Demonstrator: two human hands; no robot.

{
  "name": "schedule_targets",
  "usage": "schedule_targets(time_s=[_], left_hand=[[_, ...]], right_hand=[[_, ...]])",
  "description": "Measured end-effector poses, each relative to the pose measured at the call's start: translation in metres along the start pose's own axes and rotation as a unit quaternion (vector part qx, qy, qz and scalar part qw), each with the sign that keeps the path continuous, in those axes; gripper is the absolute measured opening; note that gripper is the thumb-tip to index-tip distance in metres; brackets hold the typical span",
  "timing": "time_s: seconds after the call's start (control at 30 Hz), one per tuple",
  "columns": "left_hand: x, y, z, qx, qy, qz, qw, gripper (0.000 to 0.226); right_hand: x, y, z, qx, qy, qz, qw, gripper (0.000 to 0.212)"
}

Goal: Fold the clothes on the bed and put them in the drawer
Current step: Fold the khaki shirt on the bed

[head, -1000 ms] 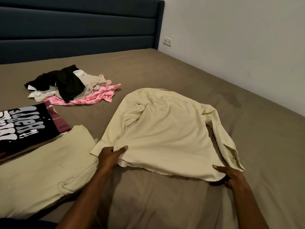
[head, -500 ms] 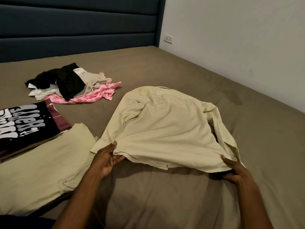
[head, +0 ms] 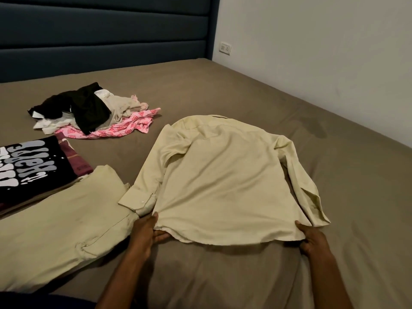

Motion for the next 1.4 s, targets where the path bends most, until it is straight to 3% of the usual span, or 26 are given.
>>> schedule_targets(time_s=[0.07,0.2,0.3,0.4,0.47,0.53,0.63,0.73,0.9,1.07,1.13,1.27,1.4], left_hand=[[-0.005,0.001,0.001,0.007,-0.019,0.006,1.0,0.034],[0.008,-0.016,0.018,0.079,-0.121,-0.051,0.988,0.036],[0.03,-0.03,0.035,0.116,-0.169,-0.091,0.974,0.043],[0.039,-0.04,0.058,0.124,-0.141,-0.1,0.977,0.05],[0.042,-0.042,0.069,0.11,-0.117,-0.104,0.982,0.055],[0.046,-0.039,0.078,0.126,-0.135,-0.118,0.976,0.044],[0.054,-0.046,0.086,0.155,-0.176,-0.133,0.963,0.024],[0.069,-0.052,0.084,0.168,-0.205,-0.132,0.955,0.026],[0.087,-0.064,0.103,0.205,-0.182,-0.141,0.951,0.041],[0.104,-0.068,0.125,0.175,-0.203,-0.173,0.948,0.047],[0.109,-0.066,0.127,0.177,-0.215,-0.189,0.942,0.043],[0.111,-0.072,0.116,0.22,-0.236,-0.186,0.928,0.036],[0.117,-0.082,0.12,0.257,-0.144,-0.193,0.936,0.04]], right_hand=[[0.01,-0.002,0.009,0.045,-0.035,-0.043,0.997,0.053],[0.008,-0.037,0.022,0.078,0.024,0.022,0.996,0.045],[-0.011,-0.053,0.02,0.054,0.075,0.055,0.994,0.044],[-0.025,-0.066,0.029,0.07,0.081,0.064,0.992,0.038],[-0.03,-0.071,0.039,0.08,0.045,0.066,0.994,0.048],[-0.033,-0.066,0.041,0.063,0.016,0.067,0.996,0.061],[-0.028,-0.056,0.03,0.036,0.016,0.072,0.997,0.047],[-0.028,-0.061,0.025,0.043,0.032,0.053,0.997,0.03],[-0.048,-0.078,0.031,0.067,0.025,0.063,0.995,0.067],[-0.064,-0.084,0.035,0.049,0.014,0.061,0.997,0.069],[-0.061,-0.082,0.029,0.01,-0.004,0.052,0.999,0.063],[-0.054,-0.091,0.023,0.027,-0.031,0.034,0.999,0.055],[-0.066,-0.111,0.03,0.071,-0.024,0.043,0.996,0.044]])
Point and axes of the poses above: each hand's wrist, its own y-axis towards the middle knuckle, its own z-axis out of the palm, x = y × z, the point moved 6 cm from there along y, towards the middle knuckle, and after that the axes turned 12 degrees about -z, right-handed, at the moved point
